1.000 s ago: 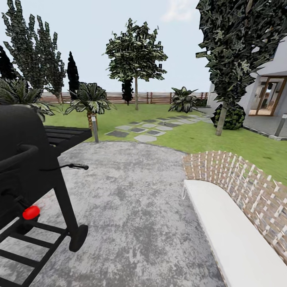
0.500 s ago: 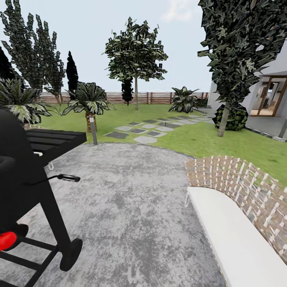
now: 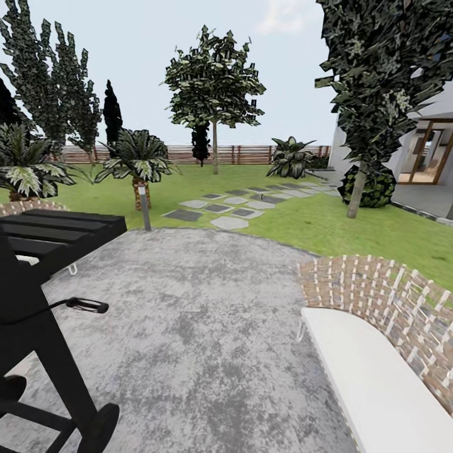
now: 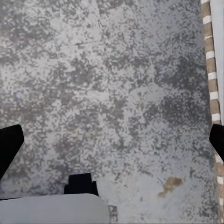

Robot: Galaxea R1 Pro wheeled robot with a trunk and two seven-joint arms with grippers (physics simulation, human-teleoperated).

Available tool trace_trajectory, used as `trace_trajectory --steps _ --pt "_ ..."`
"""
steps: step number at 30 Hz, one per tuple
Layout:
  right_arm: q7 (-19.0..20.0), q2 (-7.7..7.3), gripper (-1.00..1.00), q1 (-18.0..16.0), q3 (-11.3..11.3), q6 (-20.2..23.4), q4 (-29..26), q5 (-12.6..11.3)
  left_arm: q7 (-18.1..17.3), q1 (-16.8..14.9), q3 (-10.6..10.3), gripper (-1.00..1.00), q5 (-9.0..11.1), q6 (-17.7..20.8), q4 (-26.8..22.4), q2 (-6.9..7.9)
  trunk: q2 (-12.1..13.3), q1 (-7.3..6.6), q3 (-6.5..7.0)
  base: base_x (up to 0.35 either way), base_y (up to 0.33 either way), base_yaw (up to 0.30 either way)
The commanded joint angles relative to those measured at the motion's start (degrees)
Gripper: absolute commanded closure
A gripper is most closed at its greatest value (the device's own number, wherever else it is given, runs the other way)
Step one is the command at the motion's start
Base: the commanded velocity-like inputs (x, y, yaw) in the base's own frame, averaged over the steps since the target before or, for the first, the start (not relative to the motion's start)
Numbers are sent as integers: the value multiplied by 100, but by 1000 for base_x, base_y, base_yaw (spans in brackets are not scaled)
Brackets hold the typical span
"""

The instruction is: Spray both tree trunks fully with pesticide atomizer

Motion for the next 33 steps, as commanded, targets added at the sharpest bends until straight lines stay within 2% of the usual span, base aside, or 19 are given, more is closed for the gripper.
trace_trajectory --steps 1,24,33 --pt "-13 1 -100 -3 6 -18 5 -4 2 2 6 -100 0 -8 -7 -1 -2 4 -5 350 0 0" --pt "-13 4 -100 -2 6 -18 6 -2 2 2 6 -100 -2 -8 1 -1 -2 4 -5 350 0 -1" --pt "-13 4 -100 -2 6 -18 6 0 2 2 6 -100 -3 -8 2 -1 -2 4 -5 350 0 -69"
